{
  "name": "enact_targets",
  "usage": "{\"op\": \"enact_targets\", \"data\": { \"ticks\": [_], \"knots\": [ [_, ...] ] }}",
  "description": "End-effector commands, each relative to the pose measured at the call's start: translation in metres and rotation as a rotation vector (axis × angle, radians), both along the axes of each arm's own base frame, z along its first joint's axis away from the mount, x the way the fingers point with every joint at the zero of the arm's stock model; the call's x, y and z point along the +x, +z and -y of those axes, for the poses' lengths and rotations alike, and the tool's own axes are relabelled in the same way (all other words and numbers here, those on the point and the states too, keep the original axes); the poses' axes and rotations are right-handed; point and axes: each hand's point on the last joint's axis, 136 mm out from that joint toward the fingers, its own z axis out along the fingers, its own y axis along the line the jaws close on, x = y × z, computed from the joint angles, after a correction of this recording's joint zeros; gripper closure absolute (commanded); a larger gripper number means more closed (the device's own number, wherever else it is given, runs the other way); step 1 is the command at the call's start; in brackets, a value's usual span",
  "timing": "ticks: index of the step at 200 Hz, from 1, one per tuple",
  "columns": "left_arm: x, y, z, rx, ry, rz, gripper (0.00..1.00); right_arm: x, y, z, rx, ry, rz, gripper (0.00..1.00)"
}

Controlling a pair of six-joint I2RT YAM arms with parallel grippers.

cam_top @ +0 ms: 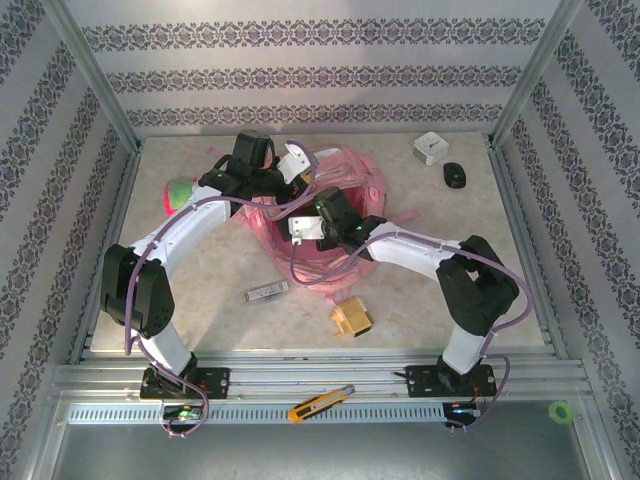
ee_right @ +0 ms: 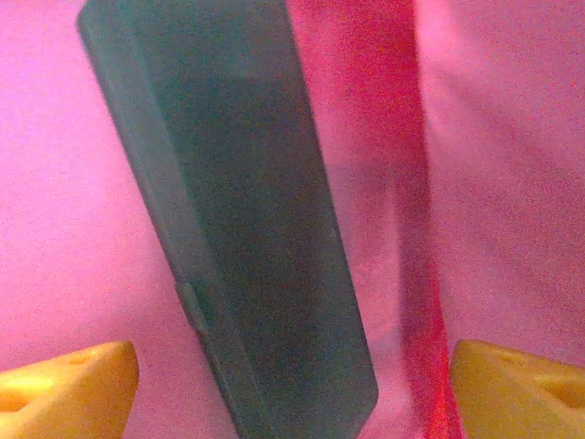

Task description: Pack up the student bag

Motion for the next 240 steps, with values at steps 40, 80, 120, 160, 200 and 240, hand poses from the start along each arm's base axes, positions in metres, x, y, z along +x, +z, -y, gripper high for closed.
{"op": "enact_targets", "data": {
  "ticks": [40, 80, 120, 160, 200, 240],
  "knots": [
    [0.013, 0.073, -0.007, -0.16, 0.062, 0.191, 0.98, -0.05, 0.054, 0.012, 0.728, -0.56, -0.275, 0.34],
    [0.021, 0.083, -0.012, -0.216, 0.131, 0.172, 0.99, -0.08, 0.03, -0.005, 1.383, -1.006, -0.656, 0.45],
    [0.02, 0.088, -0.009, -0.237, 0.123, 0.172, 0.99, -0.058, 0.015, -0.037, 1.662, -1.172, -0.827, 0.49],
    [0.013, 0.095, -0.009, -0.268, 0.113, 0.167, 0.99, -0.026, -0.016, -0.049, 1.851, -1.254, -0.877, 0.5],
    [0.007, 0.089, -0.009, -0.255, 0.095, 0.158, 0.99, 0.003, -0.024, -0.044, 1.914, -1.286, -0.816, 0.56],
    [0.004, 0.085, -0.008, -0.259, 0.082, 0.15, 0.99, 0.042, -0.028, -0.042, 1.94, -1.303, -0.766, 0.64]
  ]
}}
